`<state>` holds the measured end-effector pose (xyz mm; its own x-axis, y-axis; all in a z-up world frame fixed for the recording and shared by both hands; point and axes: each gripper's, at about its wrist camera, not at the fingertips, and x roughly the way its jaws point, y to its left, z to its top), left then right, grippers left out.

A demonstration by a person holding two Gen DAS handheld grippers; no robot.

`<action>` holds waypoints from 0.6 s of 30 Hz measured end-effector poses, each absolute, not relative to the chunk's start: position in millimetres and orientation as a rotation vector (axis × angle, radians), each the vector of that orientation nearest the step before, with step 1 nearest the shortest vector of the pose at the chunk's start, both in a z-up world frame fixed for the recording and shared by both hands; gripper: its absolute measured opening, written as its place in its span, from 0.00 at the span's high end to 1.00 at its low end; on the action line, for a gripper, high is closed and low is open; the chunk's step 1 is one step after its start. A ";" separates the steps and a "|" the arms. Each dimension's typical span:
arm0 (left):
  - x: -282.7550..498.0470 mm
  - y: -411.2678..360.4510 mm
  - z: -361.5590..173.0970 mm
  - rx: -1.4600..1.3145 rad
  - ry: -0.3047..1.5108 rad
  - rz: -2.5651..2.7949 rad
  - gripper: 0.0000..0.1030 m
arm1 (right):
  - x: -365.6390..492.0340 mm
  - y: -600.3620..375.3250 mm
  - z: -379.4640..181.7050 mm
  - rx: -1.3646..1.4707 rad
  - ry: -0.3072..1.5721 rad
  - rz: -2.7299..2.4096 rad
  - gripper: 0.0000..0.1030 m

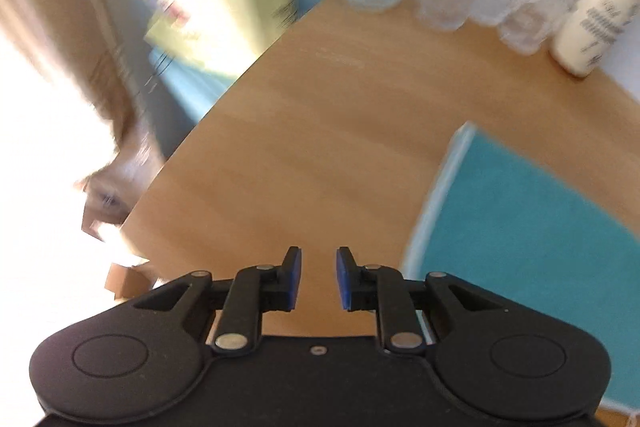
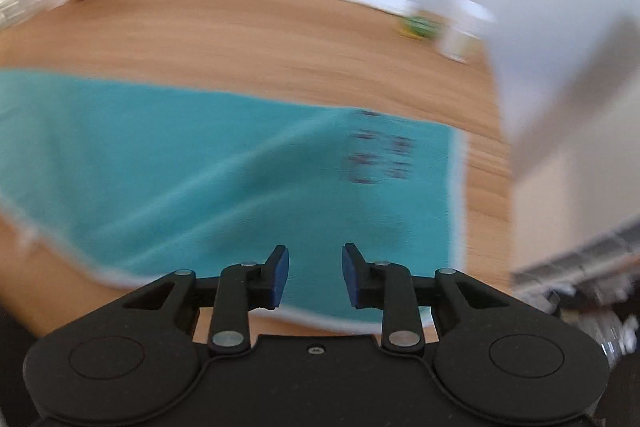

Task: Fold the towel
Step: 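Open both tools and release the straightened towel, then move both open tools over the folded towel toward its embroidered edge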

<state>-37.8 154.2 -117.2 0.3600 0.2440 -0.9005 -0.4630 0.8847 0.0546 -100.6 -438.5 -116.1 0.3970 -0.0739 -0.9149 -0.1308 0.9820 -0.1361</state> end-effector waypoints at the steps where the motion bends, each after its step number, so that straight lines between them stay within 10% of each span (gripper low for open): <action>1: -30.4 147.2 -116.4 -0.225 1.092 0.433 0.76 | -97.1 -444.6 -120.1 -0.198 1.174 -0.001 0.68; 18: 32.6 69.0 -175.0 0.180 1.099 0.344 0.79 | -119.1 -477.0 -127.0 -0.071 1.230 -0.162 0.67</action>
